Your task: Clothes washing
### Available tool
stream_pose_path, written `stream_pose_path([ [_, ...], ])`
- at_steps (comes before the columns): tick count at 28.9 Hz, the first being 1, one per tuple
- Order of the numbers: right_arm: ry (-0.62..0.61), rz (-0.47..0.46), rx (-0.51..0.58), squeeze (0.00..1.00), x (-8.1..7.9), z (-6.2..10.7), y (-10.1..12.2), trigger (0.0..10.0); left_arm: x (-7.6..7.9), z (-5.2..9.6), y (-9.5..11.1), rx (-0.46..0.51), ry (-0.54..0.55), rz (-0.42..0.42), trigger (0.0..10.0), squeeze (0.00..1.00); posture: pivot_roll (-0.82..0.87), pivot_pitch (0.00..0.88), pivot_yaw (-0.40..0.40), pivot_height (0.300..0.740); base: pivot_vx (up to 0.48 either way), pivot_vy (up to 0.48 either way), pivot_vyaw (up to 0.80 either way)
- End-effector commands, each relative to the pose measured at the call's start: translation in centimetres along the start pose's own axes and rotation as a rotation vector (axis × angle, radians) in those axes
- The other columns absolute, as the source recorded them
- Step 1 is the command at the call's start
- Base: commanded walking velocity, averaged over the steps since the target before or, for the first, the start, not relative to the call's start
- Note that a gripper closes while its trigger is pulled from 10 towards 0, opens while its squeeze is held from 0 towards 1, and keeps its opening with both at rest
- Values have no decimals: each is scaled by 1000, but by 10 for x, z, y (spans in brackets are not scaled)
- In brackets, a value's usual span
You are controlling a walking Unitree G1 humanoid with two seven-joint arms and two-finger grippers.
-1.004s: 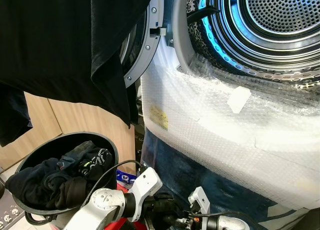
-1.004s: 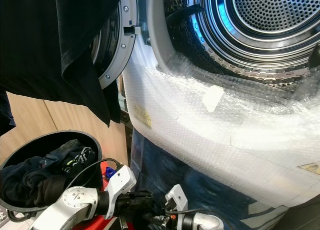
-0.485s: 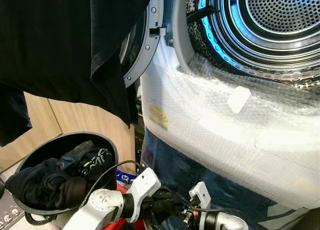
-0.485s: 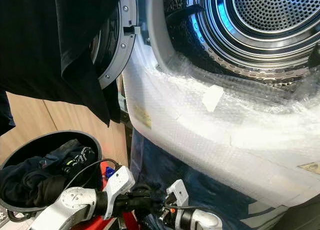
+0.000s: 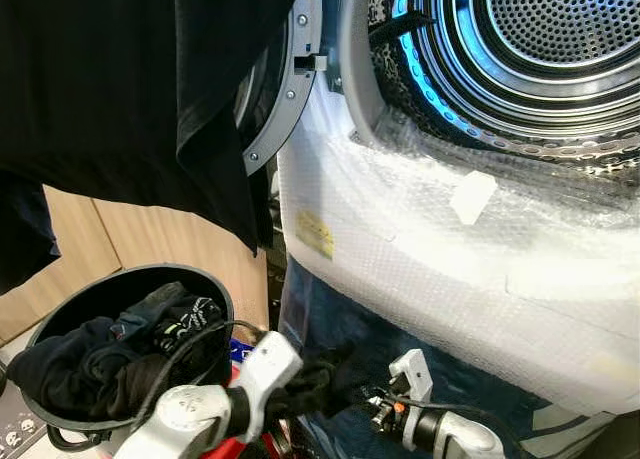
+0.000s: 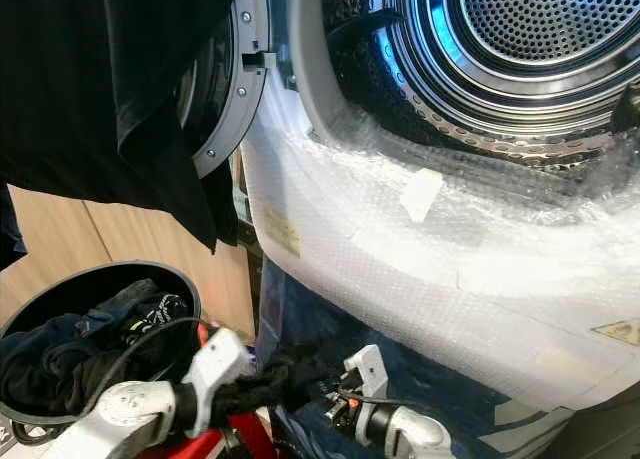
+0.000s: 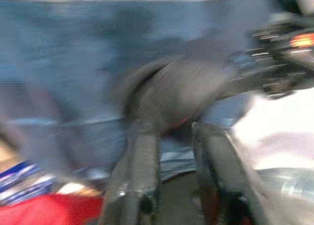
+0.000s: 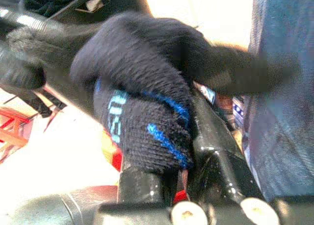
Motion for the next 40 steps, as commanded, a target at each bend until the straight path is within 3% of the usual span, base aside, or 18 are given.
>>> stream_pose_path([
  [1,-7,4,14,0,2,0,3,0,-15,7,-1,-13,119,-2,10000,1000,87,0,-11,740,0,0,0],
  [2,-10,5,14,0,2,0,3,0,-26,13,-3,-14,209,4,10000,1000,87,0,-11,740,0,0,0],
  [5,-11,5,15,0,2,1,2,0,-35,21,0,4,291,7,10000,1000,86,0,-8,740,0,0,0],
  [7,-15,5,15,0,3,2,2,0,-48,32,8,58,425,16,10000,1000,90,0,-9,740,0,0,0],
  [11,-24,8,11,0,5,4,0,0,-55,52,27,187,548,-9,10000,1000,95,0,-9,740,0,0,0],
  [15,-21,21,-1,0,4,5,-2,0,-58,63,33,218,621,-47,10000,1000,96,0,-6,740,0,0,0],
  [19,8,19,-3,0,1,7,-6,0,-71,84,13,177,879,-6,10000,1000,105,0,-7,740,0,0,0],
  [20,8,19,-3,0,1,7,-6,0,-71,84,13,177,879,-6,10000,1000,105,0,-7,740,0,0,0],
  [21,22,22,-11,0,-1,8,-9,0,-77,93,8,181,982,-13,10000,1000,105,0,-8,740,0,0,0],
  [22,47,35,-25,0,-5,8,-13,0,-85,107,0,190,1125,31,10000,1000,113,0,-13,740,0,0,0],
  [23,52,38,-29,0,-6,8,-14,0,-86,110,-2,192,1155,46,10000,1000,113,0,-13,740,0,0,0],
  [24,62,39,-33,0,-8,9,-17,0,-89,116,-5,178,1191,25,10000,592,119,0,-18,740,0,0,0],
  [25,67,38,-36,0,-9,9,-18,0,-90,119,-7,167,1206,5,10000,592,119,0,-18,740,0,0,0],
  [26,88,45,-37,0,-13,11,-20,0,-92,127,-13,153,1244,-10,10000,0,116,0,-17,740,0,0,0],
  [28,111,59,-27,0,-17,15,-19,0,-94,144,-27,136,1338,46,10000,0,106,0,-11,740,0,0,0],
  [32,203,114,-18,0,-32,27,-9,0,-98,155,-33,108,1406,0,10000,0,100,0,-12,740,0,0,0],
  [36,288,161,-10,0,-45,38,7,0,-102,153,-31,131,1426,10,10000,0,94,0,-11,740,0,0,0],
  [40,410,187,152,0,-73,46,59,0,-102,146,-36,112,1407,1,10000,0,71,0,3,740,0,0,0],
])
Point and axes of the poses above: a point about 5 cm out from each wrist's last joint towards the gripper, its own z axis pointing back from the gripper into the wrist, its own y axis along the axis of the wrist's last joint, x = y × z, the point moved 2 cm from there along -z, pointing out of the wrist towards the gripper, and after that the axes turned 7 degrees about -z, right-handed, at the moved point
